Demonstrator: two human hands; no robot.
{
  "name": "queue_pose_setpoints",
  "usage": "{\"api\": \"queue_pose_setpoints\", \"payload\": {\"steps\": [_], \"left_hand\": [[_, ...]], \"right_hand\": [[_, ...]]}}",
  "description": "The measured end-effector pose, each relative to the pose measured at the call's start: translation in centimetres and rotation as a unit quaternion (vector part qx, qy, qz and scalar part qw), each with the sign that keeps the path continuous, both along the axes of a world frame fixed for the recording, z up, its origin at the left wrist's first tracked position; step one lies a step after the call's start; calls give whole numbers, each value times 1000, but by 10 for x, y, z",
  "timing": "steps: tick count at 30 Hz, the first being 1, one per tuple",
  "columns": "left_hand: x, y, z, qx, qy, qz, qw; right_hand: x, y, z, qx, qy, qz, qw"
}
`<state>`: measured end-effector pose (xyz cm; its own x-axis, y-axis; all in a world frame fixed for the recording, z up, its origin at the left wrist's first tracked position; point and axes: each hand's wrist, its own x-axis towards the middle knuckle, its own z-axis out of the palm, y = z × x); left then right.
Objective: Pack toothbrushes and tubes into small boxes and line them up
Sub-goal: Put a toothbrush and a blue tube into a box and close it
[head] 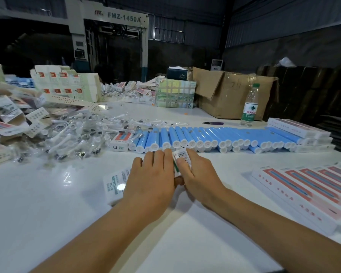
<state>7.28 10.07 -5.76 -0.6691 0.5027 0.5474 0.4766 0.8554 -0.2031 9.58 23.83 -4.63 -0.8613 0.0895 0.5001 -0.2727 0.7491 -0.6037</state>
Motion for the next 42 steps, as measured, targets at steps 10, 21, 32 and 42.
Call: {"api": "queue_pose_setpoints", "payload": {"steps": [10, 21, 32, 42], "left_hand": [[-4, -8, 3, 15, 12, 2, 1000], [4, -13, 11, 30, 40, 11, 999], [1, -7, 4, 3, 37, 7, 999], [-1, -6, 7, 9, 27, 69, 997]], "right_hand": [[1, -7, 13, -483, -125, 140, 855], [1, -6, 17, -522, -103, 131, 837], [1, -11, 11, -471, -126, 103, 867], [6, -10, 4, -217, 64, -41, 973]]}}
